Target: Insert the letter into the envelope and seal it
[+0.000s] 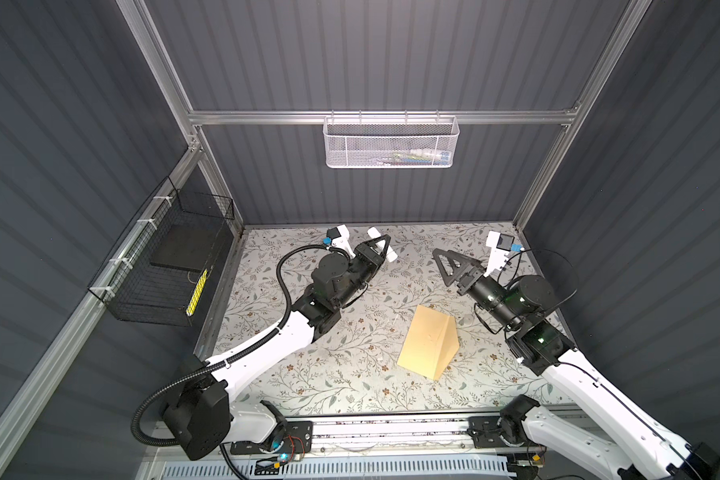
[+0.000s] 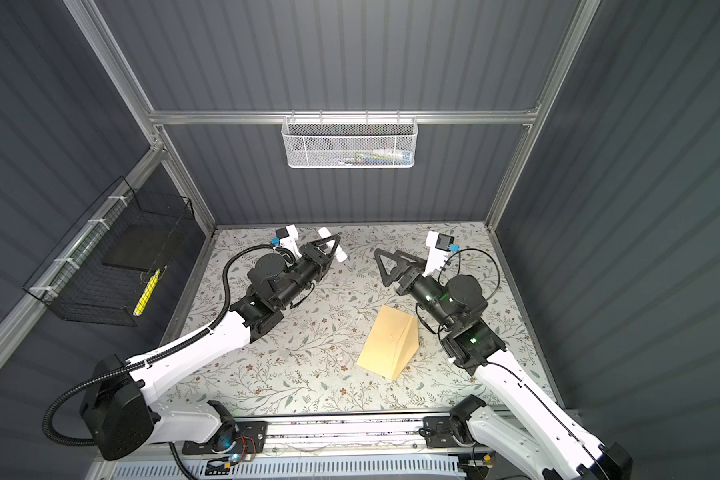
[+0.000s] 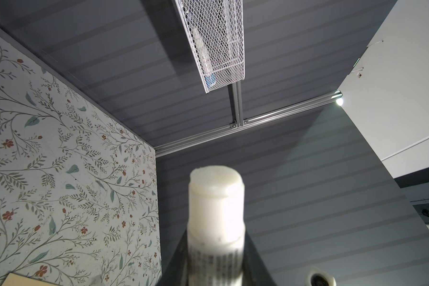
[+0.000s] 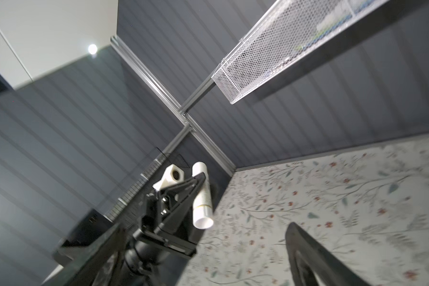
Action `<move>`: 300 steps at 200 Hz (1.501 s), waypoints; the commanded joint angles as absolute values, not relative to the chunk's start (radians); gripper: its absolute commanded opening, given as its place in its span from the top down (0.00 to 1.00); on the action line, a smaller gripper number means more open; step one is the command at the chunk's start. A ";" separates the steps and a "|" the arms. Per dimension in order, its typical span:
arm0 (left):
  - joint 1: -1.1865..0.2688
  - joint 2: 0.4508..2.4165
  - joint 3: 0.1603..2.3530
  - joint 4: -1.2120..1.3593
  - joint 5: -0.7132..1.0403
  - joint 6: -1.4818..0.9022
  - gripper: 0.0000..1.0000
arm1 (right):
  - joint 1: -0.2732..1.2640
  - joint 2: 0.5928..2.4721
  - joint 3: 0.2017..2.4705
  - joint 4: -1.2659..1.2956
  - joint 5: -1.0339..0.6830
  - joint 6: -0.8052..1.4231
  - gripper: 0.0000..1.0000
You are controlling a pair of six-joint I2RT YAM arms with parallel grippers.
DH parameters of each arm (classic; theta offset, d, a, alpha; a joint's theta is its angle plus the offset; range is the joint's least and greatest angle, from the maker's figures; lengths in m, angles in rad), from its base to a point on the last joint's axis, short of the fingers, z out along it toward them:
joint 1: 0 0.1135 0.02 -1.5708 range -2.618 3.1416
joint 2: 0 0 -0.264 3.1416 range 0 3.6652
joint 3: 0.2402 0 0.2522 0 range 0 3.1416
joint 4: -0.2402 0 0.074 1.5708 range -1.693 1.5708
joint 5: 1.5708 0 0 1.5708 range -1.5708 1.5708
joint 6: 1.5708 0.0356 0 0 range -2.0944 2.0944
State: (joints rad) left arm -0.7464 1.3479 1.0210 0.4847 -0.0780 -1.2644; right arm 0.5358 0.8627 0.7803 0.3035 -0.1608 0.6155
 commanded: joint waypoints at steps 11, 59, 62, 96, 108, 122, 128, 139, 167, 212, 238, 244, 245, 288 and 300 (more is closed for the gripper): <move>-0.741 1.341 1.104 0.405 -0.053 -1.254 1.00 | 0.578 0.882 0.722 0.310 -0.125 0.051 0.01; -0.741 1.393 1.140 0.393 -0.028 -1.290 1.00 | 0.728 1.010 0.663 0.603 0.009 -0.426 0.01; -0.740 1.396 1.141 0.393 -0.028 -1.290 1.00 | 0.734 1.016 0.664 0.617 0.016 -0.434 0.01; -0.740 1.420 1.149 0.397 -0.021 -1.302 1.00 | 0.781 1.107 0.694 0.775 0.049 -0.505 0.07; -0.741 1.424 1.153 0.399 -0.019 -1.302 1.00 | 0.784 1.146 0.720 0.773 0.057 -0.506 0.10; -0.741 1.427 1.157 0.397 -0.017 -1.300 1.00 | 0.784 1.177 0.727 0.805 0.056 -0.503 0.16; -0.740 1.427 1.157 0.397 -0.017 -1.301 1.00 | 0.784 1.184 0.732 0.812 0.057 -0.505 0.19; -0.740 1.426 1.157 0.398 -0.018 -1.300 1.00 | 0.784 1.204 0.743 0.812 0.065 -0.498 0.25; -0.741 1.427 1.153 0.402 -0.018 -1.303 1.00 | 0.784 1.230 0.763 0.806 0.090 -0.470 0.34; -0.740 1.435 1.149 0.413 -0.013 -1.310 1.00 | 0.784 1.244 0.775 0.789 0.108 -0.453 0.53; -0.740 1.437 1.148 0.420 -0.011 -1.310 1.00 | 0.784 1.250 0.776 0.787 0.115 -0.445 0.54; -0.740 1.438 1.148 0.422 -0.010 -1.311 1.00 | 0.784 1.254 0.777 0.788 0.121 -0.442 0.54; -0.740 1.438 1.148 0.423 -0.010 -1.312 1.00 | 0.784 1.254 0.778 0.788 0.120 -0.442 0.54; -0.740 1.450 1.147 0.443 0.002 -1.322 1.00 | 0.784 1.278 0.784 0.787 0.124 -0.436 0.58; -0.740 1.453 1.147 0.445 0.002 -1.322 1.00 | 0.784 1.283 0.784 0.787 0.127 -0.432 0.59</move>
State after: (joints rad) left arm -0.7464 1.4387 1.1160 0.4019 -0.0154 -1.3136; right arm 0.7807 1.2743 0.7540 0.7704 0.1062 -0.4496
